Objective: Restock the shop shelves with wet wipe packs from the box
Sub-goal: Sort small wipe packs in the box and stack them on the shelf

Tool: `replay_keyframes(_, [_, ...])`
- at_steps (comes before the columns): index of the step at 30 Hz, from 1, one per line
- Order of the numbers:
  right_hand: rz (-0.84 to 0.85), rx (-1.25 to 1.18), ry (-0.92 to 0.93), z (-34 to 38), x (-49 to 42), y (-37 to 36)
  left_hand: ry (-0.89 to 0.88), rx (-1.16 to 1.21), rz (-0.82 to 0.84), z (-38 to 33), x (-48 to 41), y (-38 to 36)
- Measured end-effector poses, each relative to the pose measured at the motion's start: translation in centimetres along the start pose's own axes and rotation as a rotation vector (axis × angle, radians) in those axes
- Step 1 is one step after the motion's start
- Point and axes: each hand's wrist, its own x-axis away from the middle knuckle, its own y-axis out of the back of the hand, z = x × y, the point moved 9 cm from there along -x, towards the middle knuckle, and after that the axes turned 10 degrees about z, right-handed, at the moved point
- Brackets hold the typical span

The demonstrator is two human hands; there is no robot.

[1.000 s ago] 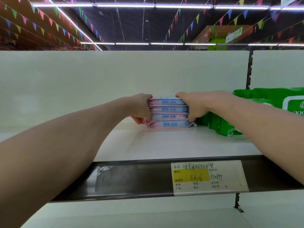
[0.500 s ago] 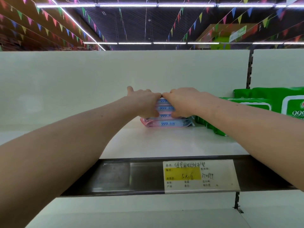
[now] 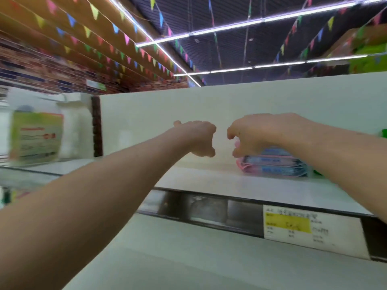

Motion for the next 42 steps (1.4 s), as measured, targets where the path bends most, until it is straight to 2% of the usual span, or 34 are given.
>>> replay_keyframes(11, [-0.292,-0.039,0.509,13.7,7.1,5.9,0.466,0.035,-0.040,8.7,15.4,1.3])
replay_keyframes(19, [-0.403,-0.083,0.776,20.9,14.2,7.2,0.737,-0.045,-0.003,9.8,27.5,0.9])
replay_keyframes(27, [-0.449,-0.145,1.084,31.4,24.9,9.0,1.033,-0.111,0.135,11.9,43.8,0.2])
replay_keyframes(34, [-0.442,-0.159,1.395,39.4,41.1,8.2,1.334,-0.053,0.233,9.0,61.3,-1.0])
replay_keyframes(39, [-0.353,-0.114,1.663,42.9,54.9,4.1,1.522,0.043,0.418,3.2,74.7,-4.2])
replay_keyframes(42, [-0.294,-0.071,1.764,44.3,62.0,1.0,1.609,0.106,0.467,-1.2,80.9,-6.1])
